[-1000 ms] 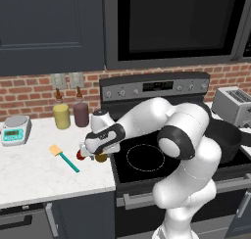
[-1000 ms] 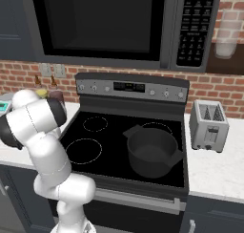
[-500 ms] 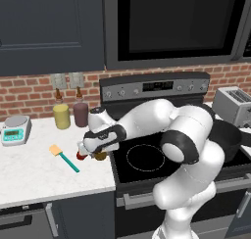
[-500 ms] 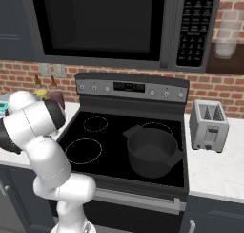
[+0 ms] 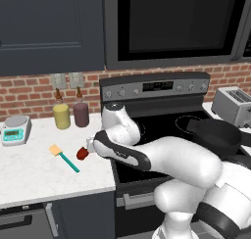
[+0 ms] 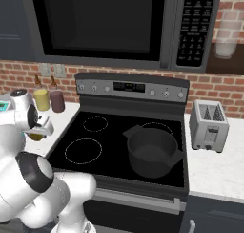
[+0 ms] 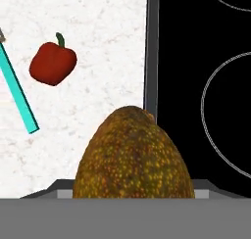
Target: Put the bell pepper and avocado in the pot. Retrieve the spatula and lightly stir the vegetables in the pot.
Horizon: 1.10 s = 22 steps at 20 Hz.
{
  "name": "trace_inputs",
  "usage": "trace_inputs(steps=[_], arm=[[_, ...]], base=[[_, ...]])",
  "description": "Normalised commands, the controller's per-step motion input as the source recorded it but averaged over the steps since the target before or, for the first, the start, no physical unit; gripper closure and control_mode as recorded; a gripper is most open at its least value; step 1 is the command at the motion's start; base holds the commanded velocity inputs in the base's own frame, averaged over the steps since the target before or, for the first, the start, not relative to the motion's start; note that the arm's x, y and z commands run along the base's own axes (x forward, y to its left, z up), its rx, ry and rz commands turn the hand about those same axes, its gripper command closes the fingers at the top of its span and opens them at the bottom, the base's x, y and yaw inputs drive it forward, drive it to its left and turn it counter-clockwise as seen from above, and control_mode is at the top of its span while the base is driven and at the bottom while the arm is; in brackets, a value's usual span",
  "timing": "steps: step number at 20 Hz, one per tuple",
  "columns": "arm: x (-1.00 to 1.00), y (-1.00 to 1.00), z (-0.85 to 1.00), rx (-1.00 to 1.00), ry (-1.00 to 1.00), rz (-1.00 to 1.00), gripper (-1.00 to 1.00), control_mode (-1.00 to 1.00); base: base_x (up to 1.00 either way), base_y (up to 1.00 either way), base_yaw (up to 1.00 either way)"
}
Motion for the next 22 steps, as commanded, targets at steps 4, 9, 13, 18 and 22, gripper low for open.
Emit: trace_inputs(steps=[4,9,13,18,22], arm=[[-0.85,-0.67,0.93,0.02,0.0,0.0,1.0,-1.0],[-0.75,-0.79,0.77,0.0,0.0,0.0,1.0,-1.0],[-0.46,-0.64,0.85,-0.02,0.0,0.0,1.0,-1.0],[-0.03,-0.68,0.76,0.0,0.04,0.0,1.0,-1.0],[0.0,-0.79,0.64,-0.01,0.02,0.0,1.0,-1.0]], base=[[0.0,0.0,0.0],[0.0,0.0,0.0],[0.0,0.0,0.0],[0.0,0.0,0.0],[0.0,0.0,0.0]])
